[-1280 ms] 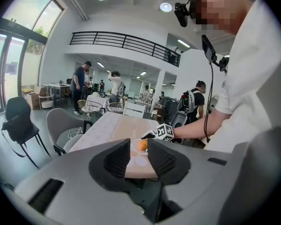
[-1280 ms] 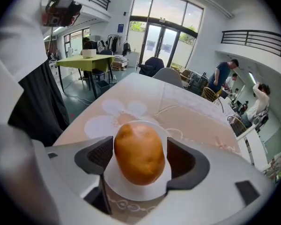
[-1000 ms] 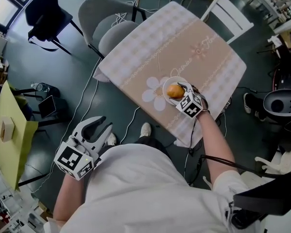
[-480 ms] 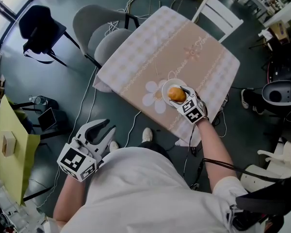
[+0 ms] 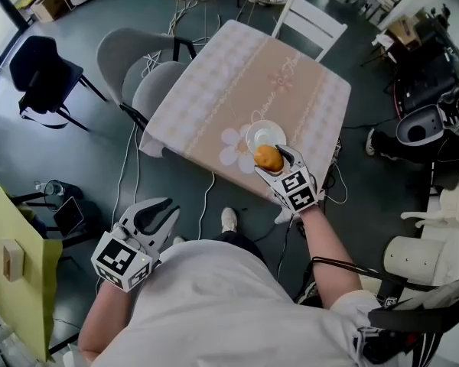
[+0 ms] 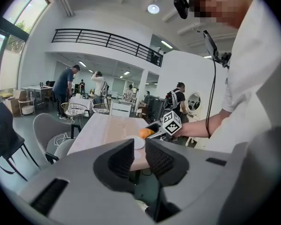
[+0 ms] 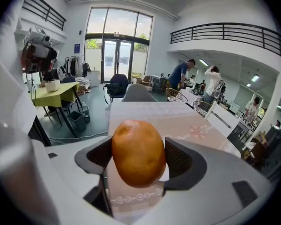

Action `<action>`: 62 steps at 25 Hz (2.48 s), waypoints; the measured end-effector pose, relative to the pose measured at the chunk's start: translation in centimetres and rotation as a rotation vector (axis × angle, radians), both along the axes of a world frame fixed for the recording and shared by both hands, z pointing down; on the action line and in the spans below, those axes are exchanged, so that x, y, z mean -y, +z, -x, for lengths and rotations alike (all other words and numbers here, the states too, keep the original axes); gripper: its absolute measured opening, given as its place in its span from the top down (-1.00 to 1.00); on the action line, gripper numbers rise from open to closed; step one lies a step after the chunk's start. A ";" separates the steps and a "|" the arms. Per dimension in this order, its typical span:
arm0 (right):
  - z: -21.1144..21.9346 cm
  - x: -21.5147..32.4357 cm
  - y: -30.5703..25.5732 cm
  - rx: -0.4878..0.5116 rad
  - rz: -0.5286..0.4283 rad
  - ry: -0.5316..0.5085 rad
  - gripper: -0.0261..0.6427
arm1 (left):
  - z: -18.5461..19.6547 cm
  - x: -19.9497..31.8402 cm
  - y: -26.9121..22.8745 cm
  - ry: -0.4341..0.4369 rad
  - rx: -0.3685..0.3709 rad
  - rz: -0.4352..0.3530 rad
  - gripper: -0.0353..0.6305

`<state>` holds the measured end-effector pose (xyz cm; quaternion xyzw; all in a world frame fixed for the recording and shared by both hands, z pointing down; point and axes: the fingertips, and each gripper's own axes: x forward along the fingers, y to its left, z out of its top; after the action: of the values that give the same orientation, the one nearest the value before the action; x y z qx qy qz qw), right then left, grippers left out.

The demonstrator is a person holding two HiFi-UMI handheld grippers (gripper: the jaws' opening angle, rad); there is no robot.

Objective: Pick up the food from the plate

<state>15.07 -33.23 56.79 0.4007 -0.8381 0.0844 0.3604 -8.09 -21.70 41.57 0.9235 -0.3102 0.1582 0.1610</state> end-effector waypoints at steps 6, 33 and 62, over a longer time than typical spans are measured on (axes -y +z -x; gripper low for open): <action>3.1 -5.4 -4.4 0.037 -0.062 0.072 -0.14 | 2.7 -2.8 0.4 0.061 -0.017 -0.004 0.87; 14.4 -21.8 -13.3 0.119 -0.204 0.183 -0.14 | 8.2 -12.9 2.2 0.320 -0.065 -0.011 0.87; 15.9 -21.1 -14.7 0.126 -0.245 0.158 -0.14 | 8.9 -12.0 1.9 0.301 -0.082 -0.014 0.87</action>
<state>-0.83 -12.16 42.12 0.5003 -0.8289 0.0350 0.2477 -17.01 -9.70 43.49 0.9664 -0.1625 0.1403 0.1414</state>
